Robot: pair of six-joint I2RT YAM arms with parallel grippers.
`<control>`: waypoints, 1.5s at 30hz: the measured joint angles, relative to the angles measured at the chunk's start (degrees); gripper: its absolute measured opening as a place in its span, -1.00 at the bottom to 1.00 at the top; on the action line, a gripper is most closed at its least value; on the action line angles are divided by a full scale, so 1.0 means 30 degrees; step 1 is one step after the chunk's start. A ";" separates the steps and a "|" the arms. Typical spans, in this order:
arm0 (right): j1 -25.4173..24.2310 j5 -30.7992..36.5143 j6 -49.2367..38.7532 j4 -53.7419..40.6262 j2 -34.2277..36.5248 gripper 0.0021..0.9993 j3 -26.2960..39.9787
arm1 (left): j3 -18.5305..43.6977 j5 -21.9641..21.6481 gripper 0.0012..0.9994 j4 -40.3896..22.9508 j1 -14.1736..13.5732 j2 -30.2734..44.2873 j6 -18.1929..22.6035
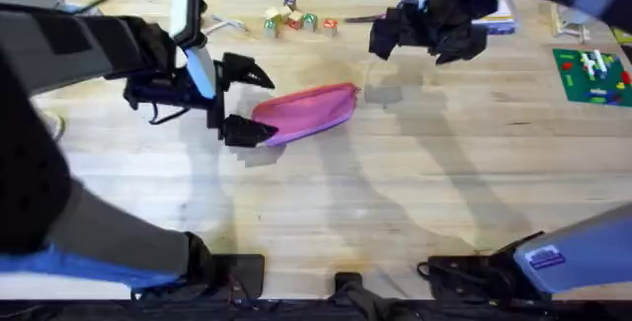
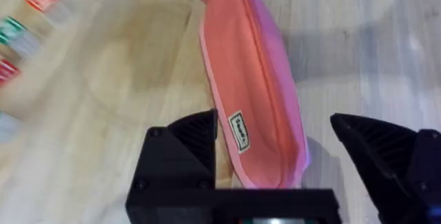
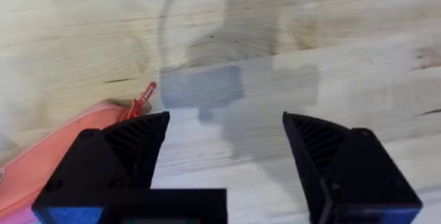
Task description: Unzip the bag, pick up the pens from the table one at a time and place them inside, then zip the bag closed.
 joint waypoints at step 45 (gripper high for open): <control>0.2532 0.0468 -0.4202 -0.1316 -0.8185 0.99 -0.0463 | 0.3657 -1.0614 0.99 -0.1524 0.1056 -1.4055 -2.2020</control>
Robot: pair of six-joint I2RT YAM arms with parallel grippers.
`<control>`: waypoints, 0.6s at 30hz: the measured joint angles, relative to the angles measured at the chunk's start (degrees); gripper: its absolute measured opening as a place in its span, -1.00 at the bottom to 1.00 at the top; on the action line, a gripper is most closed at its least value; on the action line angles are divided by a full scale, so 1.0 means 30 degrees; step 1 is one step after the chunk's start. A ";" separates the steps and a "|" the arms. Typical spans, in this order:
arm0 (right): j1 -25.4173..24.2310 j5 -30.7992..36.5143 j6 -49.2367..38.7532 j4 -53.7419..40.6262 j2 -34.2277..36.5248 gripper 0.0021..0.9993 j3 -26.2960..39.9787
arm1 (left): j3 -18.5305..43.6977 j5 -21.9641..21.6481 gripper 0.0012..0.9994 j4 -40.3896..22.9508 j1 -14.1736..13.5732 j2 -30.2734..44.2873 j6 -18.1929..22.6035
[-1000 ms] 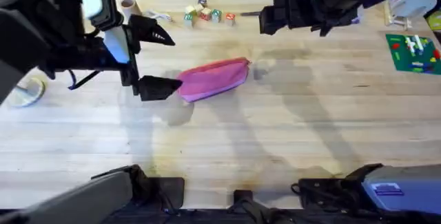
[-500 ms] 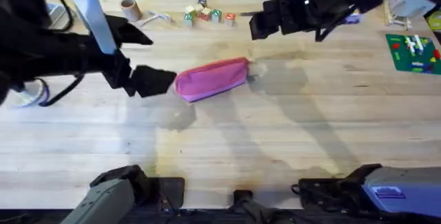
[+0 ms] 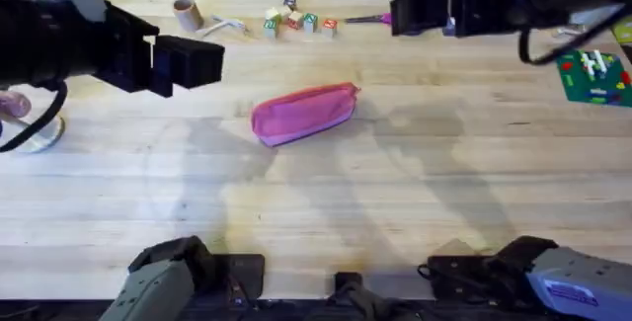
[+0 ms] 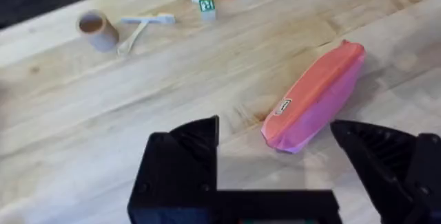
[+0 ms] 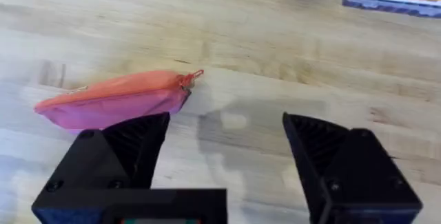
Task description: Unzip the bag, pick up the pens from the table one at a time and place them inside, then zip the bag closed.
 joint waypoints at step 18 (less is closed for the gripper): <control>0.0000 0.1106 0.1195 -0.0078 -0.3276 1.00 -0.3931 | 0.0000 -0.0297 0.99 0.0010 -0.0007 0.0003 -0.4904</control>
